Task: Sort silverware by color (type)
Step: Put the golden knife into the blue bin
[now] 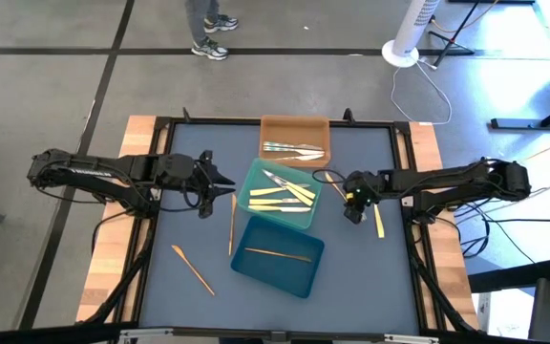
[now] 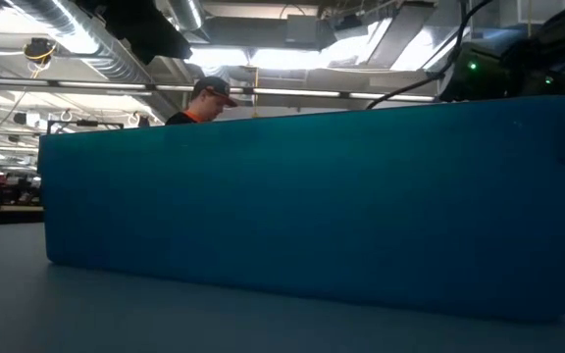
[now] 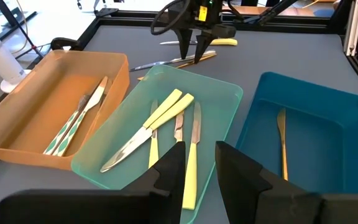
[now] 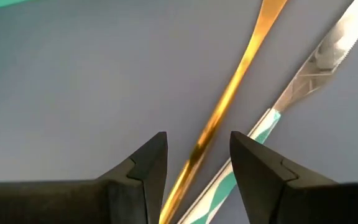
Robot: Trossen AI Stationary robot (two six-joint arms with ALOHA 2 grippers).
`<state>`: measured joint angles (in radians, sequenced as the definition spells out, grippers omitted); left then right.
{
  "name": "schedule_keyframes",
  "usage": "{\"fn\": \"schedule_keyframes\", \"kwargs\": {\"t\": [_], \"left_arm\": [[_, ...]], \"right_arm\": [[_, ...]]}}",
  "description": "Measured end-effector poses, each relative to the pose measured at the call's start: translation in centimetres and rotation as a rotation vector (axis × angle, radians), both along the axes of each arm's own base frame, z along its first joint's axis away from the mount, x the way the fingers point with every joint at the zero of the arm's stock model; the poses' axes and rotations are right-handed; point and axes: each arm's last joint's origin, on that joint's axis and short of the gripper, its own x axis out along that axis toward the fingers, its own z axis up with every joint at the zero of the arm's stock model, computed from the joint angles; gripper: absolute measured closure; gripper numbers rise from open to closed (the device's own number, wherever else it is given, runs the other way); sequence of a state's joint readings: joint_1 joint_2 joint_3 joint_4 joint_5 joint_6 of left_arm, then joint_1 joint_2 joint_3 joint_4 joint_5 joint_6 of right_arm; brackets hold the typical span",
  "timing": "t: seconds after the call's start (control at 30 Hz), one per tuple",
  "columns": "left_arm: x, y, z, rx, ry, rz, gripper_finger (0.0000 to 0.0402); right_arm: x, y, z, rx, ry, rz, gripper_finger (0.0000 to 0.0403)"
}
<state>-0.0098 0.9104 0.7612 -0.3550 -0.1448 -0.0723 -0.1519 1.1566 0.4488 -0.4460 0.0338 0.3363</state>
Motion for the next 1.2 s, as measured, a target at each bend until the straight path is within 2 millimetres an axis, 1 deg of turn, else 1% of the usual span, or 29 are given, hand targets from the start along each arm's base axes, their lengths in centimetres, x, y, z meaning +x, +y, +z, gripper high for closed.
{"fn": "schedule_keyframes", "kwargs": {"t": [0.23,0.4,0.53,0.63,0.9,1.2], "left_arm": [[0.0,0.0,0.0,0.000,-0.001,0.000,0.0320],[0.0,0.0,0.0,0.000,-0.002,0.000,0.0320],[0.0,0.0,0.0,0.000,-0.003,0.000,0.0320],[0.0,0.0,0.0,0.000,-0.005,0.000,0.0320],[0.0,0.0,0.0,0.000,-0.005,0.000,0.0320],[0.0,0.0,0.0,0.000,-0.005,0.000,0.0320]], "right_arm": [[0.5,1.3,-1.0,-0.012,0.060,0.050,0.0240],[0.8,1.5,-1.8,-0.020,0.105,0.023,0.0240],[0.8,1.5,-1.9,-0.013,0.111,0.005,0.0245],[0.8,1.5,-1.9,-0.011,0.110,0.002,0.0265],[0.8,1.5,-2.0,-0.015,0.108,-0.001,0.0336],[0.8,1.4,-2.0,-0.018,0.110,-0.007,0.0391]]}}
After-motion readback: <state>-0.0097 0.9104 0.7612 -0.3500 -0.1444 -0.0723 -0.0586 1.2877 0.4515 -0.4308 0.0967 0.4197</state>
